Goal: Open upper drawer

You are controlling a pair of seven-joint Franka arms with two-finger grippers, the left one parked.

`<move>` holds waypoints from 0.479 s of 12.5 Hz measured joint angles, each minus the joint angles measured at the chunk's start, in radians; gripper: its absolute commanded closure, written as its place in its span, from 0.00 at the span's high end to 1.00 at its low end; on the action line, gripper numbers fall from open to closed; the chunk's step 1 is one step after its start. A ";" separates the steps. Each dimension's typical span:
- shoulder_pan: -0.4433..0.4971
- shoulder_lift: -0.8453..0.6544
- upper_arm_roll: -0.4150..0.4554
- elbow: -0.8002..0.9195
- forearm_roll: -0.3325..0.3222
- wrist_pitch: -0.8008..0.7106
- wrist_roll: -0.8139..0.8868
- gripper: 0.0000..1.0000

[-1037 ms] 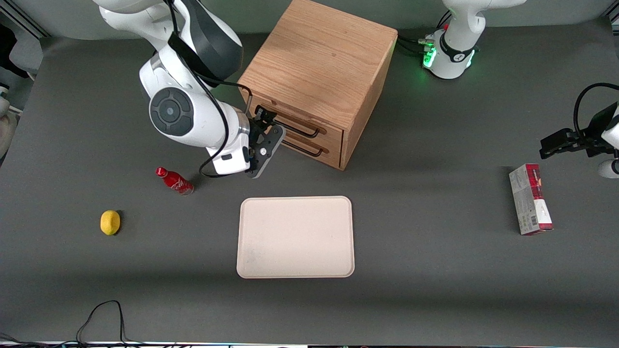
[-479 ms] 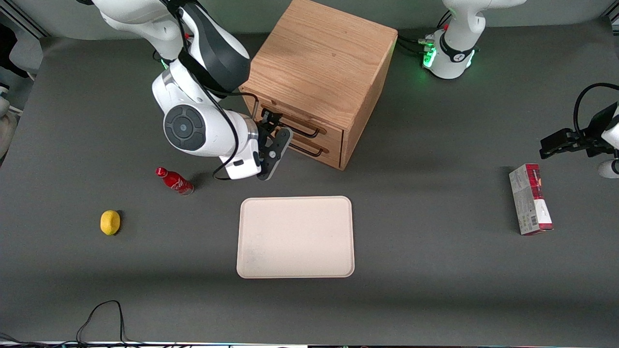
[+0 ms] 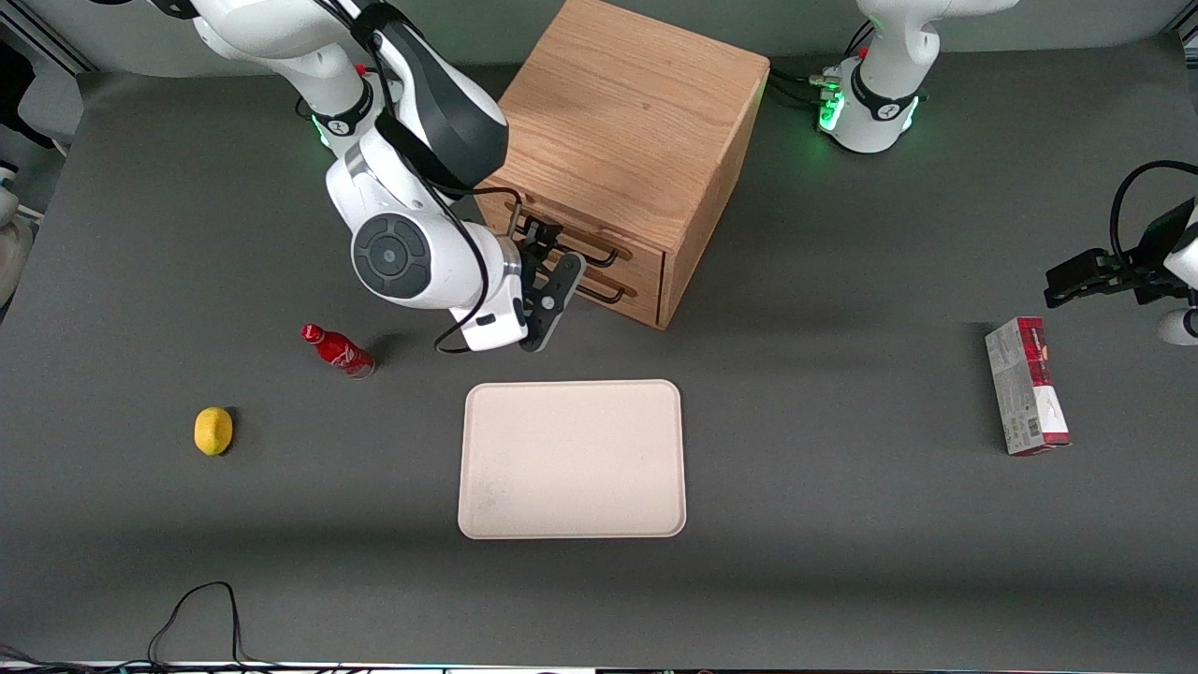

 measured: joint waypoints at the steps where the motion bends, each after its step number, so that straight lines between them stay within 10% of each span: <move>1: 0.004 0.004 0.000 -0.002 0.000 0.001 0.000 1.00; 6: 0.033 0.012 0.001 -0.014 0.000 0.001 -0.017 1.00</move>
